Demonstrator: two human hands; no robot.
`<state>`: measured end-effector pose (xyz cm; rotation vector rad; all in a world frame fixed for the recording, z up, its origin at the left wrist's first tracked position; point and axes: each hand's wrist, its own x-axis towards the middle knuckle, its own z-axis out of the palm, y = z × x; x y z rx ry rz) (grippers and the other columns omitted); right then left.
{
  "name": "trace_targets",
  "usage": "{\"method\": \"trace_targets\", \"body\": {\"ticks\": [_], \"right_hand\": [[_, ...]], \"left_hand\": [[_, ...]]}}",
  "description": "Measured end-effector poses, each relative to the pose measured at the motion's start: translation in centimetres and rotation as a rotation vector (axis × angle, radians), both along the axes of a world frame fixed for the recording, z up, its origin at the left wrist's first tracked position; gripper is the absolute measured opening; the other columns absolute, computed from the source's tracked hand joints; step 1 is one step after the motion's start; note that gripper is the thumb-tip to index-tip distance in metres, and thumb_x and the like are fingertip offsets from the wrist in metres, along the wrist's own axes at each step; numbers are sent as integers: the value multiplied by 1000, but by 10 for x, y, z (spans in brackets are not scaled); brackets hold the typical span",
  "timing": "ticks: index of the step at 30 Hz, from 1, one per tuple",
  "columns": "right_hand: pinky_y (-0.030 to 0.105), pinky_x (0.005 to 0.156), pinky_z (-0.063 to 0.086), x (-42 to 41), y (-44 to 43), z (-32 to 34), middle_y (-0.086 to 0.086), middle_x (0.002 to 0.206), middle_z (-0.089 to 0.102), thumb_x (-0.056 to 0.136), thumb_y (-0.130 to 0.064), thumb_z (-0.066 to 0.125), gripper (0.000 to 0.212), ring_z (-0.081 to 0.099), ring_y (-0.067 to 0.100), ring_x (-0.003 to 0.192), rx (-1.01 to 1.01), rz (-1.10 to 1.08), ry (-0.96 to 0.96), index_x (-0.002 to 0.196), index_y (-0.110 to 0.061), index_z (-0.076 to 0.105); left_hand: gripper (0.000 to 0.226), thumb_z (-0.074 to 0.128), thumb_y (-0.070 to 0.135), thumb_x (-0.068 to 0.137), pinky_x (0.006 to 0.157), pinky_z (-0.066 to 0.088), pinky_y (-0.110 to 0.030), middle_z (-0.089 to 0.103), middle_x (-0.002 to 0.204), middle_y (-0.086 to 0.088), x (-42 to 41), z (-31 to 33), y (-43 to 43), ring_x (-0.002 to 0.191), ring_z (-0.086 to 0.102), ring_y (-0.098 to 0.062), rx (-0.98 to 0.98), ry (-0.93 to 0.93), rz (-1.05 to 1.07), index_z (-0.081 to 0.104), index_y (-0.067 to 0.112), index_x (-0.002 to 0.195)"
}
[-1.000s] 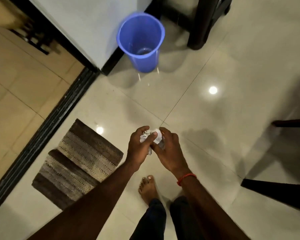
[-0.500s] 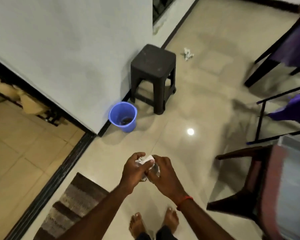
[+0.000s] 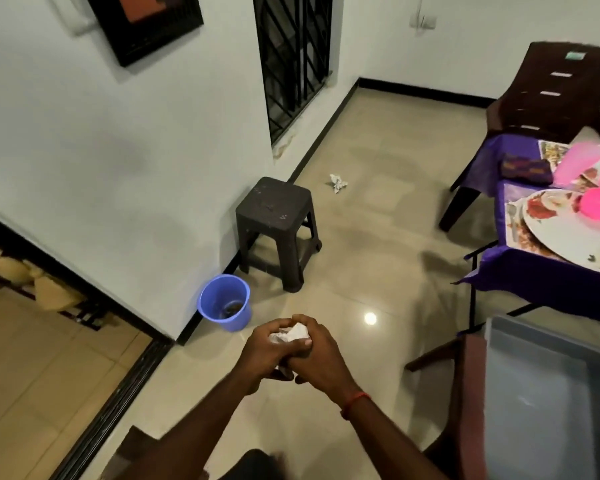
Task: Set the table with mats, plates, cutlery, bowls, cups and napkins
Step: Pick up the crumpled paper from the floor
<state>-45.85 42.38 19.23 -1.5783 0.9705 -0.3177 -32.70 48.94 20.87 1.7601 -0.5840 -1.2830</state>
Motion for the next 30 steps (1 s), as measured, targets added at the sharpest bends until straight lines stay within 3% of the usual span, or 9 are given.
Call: {"method": "trace_targets", "body": {"ticks": [7, 11, 15, 18, 21, 26, 28, 30], "right_hand": [[43, 57, 62, 37, -70, 22, -1, 114, 60, 71, -19, 82, 55, 70, 22, 88, -34, -62, -16, 115, -39, 56], [41, 58, 63, 65, -110, 27, 2, 119, 55, 74, -18, 85, 61, 65, 24, 96, -66, -121, 14, 124, -28, 52], [37, 64, 63, 90, -152, 33, 0, 122, 46, 70, -16, 87, 67, 60, 22, 102, -134, -184, 31, 123, -32, 50], [41, 85, 60, 104, -186, 30, 3, 128, 44, 65, -16, 89, 79, 54, 20, 110, -195, -233, 89, 133, -27, 50], [41, 93, 56, 108, -216, 23, 3, 130, 47, 59, -18, 89, 90, 56, 20, 112, -167, -315, 72, 138, -28, 49], [30, 90, 55, 103, -277, 20, -6, 119, 60, 61, -18, 90, 73, 60, 10, 106, -160, -380, 7, 122, -36, 56], [23, 83, 56, 101, -297, 23, -13, 110, 64, 66, -12, 88, 62, 63, 3, 98, -142, -381, -25, 110, -42, 56], [22, 81, 56, 100, -328, 21, -15, 106, 66, 68, -10, 88, 60, 64, 1, 94, -134, -387, -43, 106, -44, 57]], "left_hand": [[44, 86, 36, 78, 69, 64, -41, 71, 111, -1, 42, 11, -77, 93, 74, -26, -78, -84, -154, 62, 32, 115], [64, 80, 54, 79, 72, 64, -32, 68, 116, 0, 75, 15, -124, 96, 71, -19, -91, -282, -330, 56, 26, 131], [65, 79, 57, 79, 63, 58, -20, 69, 115, 2, 106, 22, -172, 92, 71, -17, -129, -326, -391, 58, 25, 131], [62, 82, 56, 76, 64, 62, -28, 71, 111, 1, 123, 21, -210, 85, 74, -20, -148, -306, -402, 62, 25, 127], [61, 83, 53, 76, 71, 65, -36, 70, 112, 1, 128, 20, -242, 88, 74, -20, -159, -293, -403, 62, 23, 126], [48, 80, 44, 84, 63, 51, -7, 66, 106, 11, 132, 23, -304, 87, 65, -3, -195, -345, -440, 63, 23, 123], [44, 81, 43, 83, 63, 54, -10, 69, 108, 11, 132, 21, -325, 87, 68, -3, -192, -277, -410, 64, 26, 120], [47, 83, 47, 80, 68, 63, -27, 71, 111, 5, 131, 17, -360, 88, 72, -11, -186, -196, -380, 65, 29, 119]]}}
